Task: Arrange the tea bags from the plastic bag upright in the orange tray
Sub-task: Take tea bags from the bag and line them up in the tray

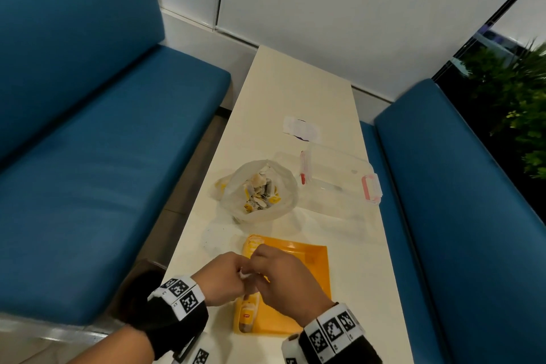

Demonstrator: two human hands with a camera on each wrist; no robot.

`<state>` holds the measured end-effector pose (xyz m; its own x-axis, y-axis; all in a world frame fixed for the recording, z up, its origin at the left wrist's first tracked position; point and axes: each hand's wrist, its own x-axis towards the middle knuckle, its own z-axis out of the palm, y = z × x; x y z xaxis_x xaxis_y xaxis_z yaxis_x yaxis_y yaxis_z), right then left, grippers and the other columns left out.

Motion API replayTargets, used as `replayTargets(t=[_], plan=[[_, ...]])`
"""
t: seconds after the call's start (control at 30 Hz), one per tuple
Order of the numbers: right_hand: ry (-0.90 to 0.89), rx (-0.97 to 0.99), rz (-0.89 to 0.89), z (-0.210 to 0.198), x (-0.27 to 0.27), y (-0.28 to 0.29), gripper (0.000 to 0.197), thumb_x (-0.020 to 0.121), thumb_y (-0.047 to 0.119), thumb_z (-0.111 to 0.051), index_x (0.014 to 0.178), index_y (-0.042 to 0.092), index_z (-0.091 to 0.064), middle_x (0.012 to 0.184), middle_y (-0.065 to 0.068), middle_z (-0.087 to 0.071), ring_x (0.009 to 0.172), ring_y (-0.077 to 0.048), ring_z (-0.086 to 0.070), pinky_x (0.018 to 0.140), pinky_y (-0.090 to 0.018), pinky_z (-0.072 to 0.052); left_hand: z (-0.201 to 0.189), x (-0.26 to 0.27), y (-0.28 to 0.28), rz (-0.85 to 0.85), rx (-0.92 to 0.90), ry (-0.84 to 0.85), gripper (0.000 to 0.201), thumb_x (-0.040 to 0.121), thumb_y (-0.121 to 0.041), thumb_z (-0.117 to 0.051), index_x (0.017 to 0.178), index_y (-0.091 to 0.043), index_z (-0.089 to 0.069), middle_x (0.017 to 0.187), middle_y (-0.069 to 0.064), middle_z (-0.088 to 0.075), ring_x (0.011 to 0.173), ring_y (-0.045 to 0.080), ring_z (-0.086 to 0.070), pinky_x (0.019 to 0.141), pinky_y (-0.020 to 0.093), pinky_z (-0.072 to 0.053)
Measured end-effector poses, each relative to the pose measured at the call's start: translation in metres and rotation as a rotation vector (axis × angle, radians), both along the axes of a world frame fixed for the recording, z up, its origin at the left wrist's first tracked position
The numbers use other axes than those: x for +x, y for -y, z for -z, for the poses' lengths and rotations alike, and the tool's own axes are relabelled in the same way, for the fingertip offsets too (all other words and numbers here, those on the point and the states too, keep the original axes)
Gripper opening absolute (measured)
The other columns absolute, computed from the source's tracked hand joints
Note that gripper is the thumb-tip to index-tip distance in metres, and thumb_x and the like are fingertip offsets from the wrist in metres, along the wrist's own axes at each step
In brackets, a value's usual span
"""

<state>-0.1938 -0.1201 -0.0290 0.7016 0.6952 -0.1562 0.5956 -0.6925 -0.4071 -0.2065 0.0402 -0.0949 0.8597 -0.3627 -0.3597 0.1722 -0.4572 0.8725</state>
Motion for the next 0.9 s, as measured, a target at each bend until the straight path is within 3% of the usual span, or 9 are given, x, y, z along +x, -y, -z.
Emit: replayTargets(t=[0.1,0.2,0.27,0.37,0.43,0.5,0.57,0.73,0.9], plan=[[0.014,0.053,0.064,0.004,0.005,0.001,0.023,0.091,0.018,-0.053,0.108,0.024,-0.068,0.099,0.001,-0.059,0.090,-0.021,-0.060,0.073,-0.040,-0.052,-0.001,0.002,0.000,-0.035,-0.049,-0.034,0.007,0.086,-0.011,-0.067,0.086,-0.017,-0.069,0.067,-0.005,-0.067,0.053,-0.002,-0.060,0.054,0.013,-0.045],[0.017,0.124,0.166,0.003,0.012,0.004,0.020,0.094,0.018,-0.055,0.104,0.018,-0.071,0.099,0.004,-0.056,0.086,-0.015,-0.059,0.075,-0.031,-0.050,0.003,0.003,-0.003,-0.069,-0.080,-0.061,0.018,0.082,-0.016,-0.072,0.100,-0.016,-0.068,0.074,0.000,-0.071,0.062,0.004,-0.066,0.057,0.018,-0.049],[0.026,0.159,0.223,0.000,0.019,0.007,0.018,0.094,0.018,-0.057,0.104,0.019,-0.072,0.099,0.006,-0.056,0.085,-0.011,-0.060,0.075,-0.026,-0.051,0.010,0.003,-0.008,-0.094,-0.085,-0.077,0.024,0.080,-0.025,-0.075,0.103,-0.022,-0.067,0.086,0.003,-0.074,0.074,0.008,-0.069,0.063,0.021,-0.051],[0.046,0.172,0.266,-0.004,0.031,0.016,0.016,0.092,0.015,-0.060,0.102,0.018,-0.073,0.096,0.006,-0.059,0.084,-0.009,-0.061,0.074,-0.023,-0.051,0.018,0.001,-0.017,-0.157,-0.008,-0.047,0.023,0.082,-0.035,-0.077,0.103,-0.035,-0.068,0.106,-0.009,-0.069,0.101,0.005,-0.062,0.080,0.021,-0.048],[0.052,0.180,0.304,-0.007,0.038,0.022,0.014,0.090,0.013,-0.064,0.098,0.019,-0.073,0.094,0.006,-0.062,0.082,-0.008,-0.061,0.074,-0.019,-0.049,0.020,0.001,-0.020,-0.221,-0.032,-0.033,0.008,0.087,-0.030,-0.075,0.093,-0.036,-0.073,0.090,-0.014,-0.071,0.093,-0.001,-0.062,0.087,0.024,-0.047],[0.036,0.133,0.340,-0.005,0.046,0.028,0.012,0.088,0.013,-0.066,0.095,0.021,-0.073,0.091,0.008,-0.063,0.080,-0.004,-0.058,0.072,-0.014,-0.046,0.021,0.003,-0.021,-0.259,-0.039,-0.027,0.011,0.090,-0.026,-0.072,0.082,-0.033,-0.076,0.072,-0.018,-0.071,0.075,-0.006,-0.063,0.089,0.025,-0.048],[0.009,0.063,0.375,0.002,0.054,0.032,0.010,0.088,0.014,-0.067,0.092,0.022,-0.072,0.087,0.010,-0.063,0.076,-0.002,-0.055,0.067,-0.009,-0.041,0.023,0.004,-0.020,-0.305,0.000,-0.034,0.013,0.091,-0.030,-0.071,0.078,-0.033,-0.076,0.074,-0.017,-0.072,0.078,-0.005,-0.064,0.095,0.026,-0.049],[-0.046,-0.081,0.445,0.028,0.063,0.034,0.014,0.090,0.010,-0.061,0.093,0.018,-0.073,0.095,0.002,-0.060,0.087,-0.012,-0.057,0.073,-0.019,-0.044,0.030,0.009,-0.009,-0.397,0.162,-0.044,0.031,0.081,-0.059,-0.072,0.086,-0.029,-0.078,0.091,-0.013,-0.075,0.092,0.004,-0.066,0.089,0.031,-0.054],[-0.047,-0.149,0.469,0.046,0.064,0.031,0.019,0.092,0.012,-0.054,0.098,0.017,-0.072,0.104,-0.003,-0.062,0.099,-0.019,-0.060,0.079,-0.026,-0.047,0.033,0.008,0.002,-0.374,0.287,-0.089,0.047,0.078,-0.058,-0.075,0.116,-0.029,-0.073,0.115,-0.008,-0.074,0.105,0.012,-0.068,0.093,0.032,-0.054]])
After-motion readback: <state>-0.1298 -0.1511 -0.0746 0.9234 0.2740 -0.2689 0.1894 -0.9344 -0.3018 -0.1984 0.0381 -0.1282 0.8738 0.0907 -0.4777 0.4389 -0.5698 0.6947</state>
